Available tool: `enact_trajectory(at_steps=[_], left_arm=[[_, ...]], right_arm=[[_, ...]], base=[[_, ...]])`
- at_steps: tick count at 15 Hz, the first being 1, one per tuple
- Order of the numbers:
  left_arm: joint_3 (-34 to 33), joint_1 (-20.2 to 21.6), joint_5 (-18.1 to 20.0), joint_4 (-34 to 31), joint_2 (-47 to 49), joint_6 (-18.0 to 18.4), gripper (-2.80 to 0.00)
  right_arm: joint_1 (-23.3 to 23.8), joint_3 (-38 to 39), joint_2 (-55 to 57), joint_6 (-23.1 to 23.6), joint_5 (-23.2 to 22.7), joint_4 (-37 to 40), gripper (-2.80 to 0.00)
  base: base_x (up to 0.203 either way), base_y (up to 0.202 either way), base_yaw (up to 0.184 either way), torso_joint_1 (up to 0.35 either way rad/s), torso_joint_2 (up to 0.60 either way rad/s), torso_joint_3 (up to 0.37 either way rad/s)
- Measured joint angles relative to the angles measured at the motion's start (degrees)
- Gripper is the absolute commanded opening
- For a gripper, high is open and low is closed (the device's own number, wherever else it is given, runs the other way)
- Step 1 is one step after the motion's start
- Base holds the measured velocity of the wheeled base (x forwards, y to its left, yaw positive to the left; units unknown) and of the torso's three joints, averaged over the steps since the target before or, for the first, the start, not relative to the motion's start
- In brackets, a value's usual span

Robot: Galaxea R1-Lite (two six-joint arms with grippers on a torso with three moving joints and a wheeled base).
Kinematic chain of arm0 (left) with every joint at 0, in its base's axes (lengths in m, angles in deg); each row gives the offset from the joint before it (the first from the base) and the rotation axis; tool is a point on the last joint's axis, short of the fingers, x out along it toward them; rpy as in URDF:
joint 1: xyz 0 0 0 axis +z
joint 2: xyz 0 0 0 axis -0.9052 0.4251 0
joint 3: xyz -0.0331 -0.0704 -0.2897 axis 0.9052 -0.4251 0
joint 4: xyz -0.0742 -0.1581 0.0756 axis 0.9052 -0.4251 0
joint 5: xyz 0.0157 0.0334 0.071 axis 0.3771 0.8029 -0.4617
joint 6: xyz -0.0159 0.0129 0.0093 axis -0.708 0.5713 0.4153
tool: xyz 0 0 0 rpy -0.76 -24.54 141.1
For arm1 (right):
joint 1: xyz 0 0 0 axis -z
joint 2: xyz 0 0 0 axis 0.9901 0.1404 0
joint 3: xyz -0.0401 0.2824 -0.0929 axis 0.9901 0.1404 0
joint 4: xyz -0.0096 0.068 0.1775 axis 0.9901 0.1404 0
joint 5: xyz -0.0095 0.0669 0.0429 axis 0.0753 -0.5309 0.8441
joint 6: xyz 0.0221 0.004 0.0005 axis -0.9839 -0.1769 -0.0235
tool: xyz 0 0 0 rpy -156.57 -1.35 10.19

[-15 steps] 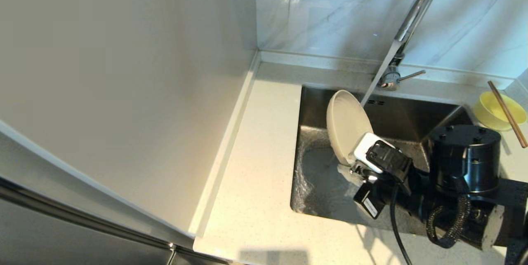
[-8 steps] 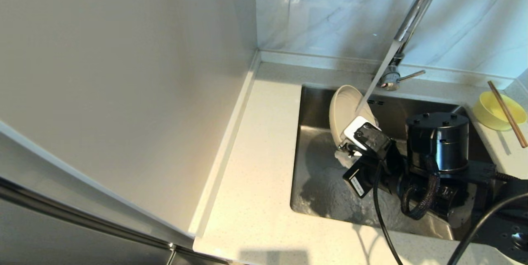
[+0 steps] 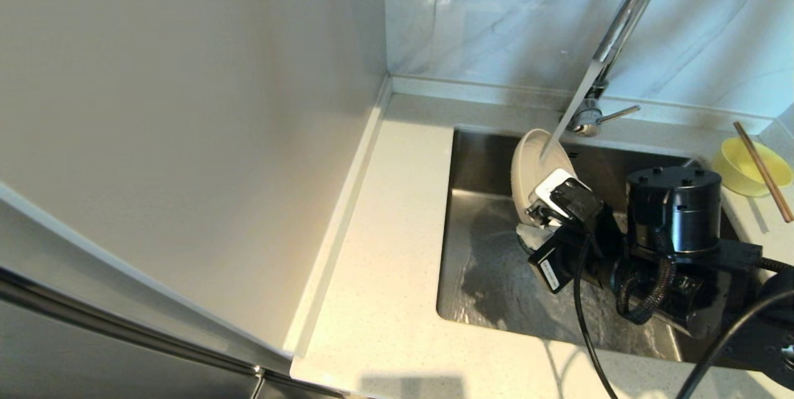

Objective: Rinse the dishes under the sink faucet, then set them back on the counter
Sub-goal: Rinse the plate

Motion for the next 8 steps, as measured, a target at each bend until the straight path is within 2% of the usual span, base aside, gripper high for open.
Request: enact_trajectory(at_steps=[4,6,8], left_arm=[[0.0,0.0,-0.02,0.0,0.0,0.0,-2.8],[0.0,0.0,0.02,0.02,0.0,-0.04,-2.8],[0.0,0.0,0.04,0.02,0.0,-0.01,-2.8]], right_arm=[[-3.24,3.71,-7.7,-7.96,0.34,0.1,-2.8],[-2.22,6.23,-11.17,-12.26,1.83,0.29,-2.8],[-0.66,6.8,-13.03,-14.62,2.41,0.27,-2.8]], base=[[0.0,0.0,0.0,0.0,0.0,0.0],[0.0,0.0,0.0,0.0,0.0,0.0],[0.0,0.0,0.0,0.0,0.0,0.0]])
